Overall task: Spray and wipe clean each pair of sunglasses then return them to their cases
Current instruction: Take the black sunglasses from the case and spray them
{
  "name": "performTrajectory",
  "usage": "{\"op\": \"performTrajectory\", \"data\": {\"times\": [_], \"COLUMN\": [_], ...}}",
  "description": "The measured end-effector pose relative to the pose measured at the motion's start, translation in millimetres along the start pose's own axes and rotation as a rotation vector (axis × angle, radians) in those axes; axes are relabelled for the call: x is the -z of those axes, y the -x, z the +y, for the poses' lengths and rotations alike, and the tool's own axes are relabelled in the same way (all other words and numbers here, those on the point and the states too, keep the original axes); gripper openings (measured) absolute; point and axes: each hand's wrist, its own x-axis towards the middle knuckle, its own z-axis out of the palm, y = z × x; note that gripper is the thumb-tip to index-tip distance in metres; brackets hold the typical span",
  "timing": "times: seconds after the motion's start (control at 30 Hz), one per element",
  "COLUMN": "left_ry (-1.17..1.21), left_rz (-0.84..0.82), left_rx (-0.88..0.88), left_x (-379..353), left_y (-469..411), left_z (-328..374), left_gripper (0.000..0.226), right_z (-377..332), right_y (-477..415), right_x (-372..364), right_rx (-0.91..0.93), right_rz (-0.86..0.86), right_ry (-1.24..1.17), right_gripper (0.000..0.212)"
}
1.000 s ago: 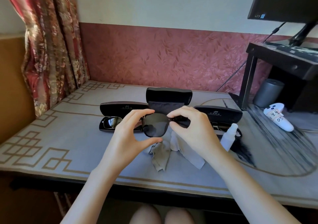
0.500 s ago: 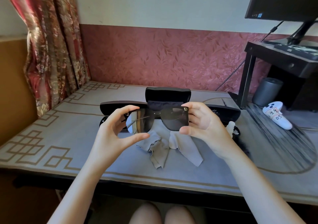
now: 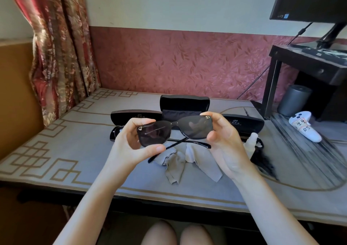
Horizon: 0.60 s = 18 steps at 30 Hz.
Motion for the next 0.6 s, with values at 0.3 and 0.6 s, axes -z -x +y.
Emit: {"op": "performTrajectory", "data": {"times": [0.3,0.6], "left_ry": [0.039,0.003], "left_rz": [-0.013,0.027], "left_rx": [-0.022,-0.059], "left_x": [2.0,1.9], "left_y": [-6.6,-11.5], "left_z": [8.0,12.2], "left_gripper": [0.069,0.061], "right_z": [-2.3,-7.2], "right_y": [-4.8,-8.8], "right_x": [-0.9,0.9], "right_rx": [0.046,0.059], "right_rz": [-0.003,-0.022], "right_ry": [0.004,0.057], "right_gripper": [0.075,0.070]}}
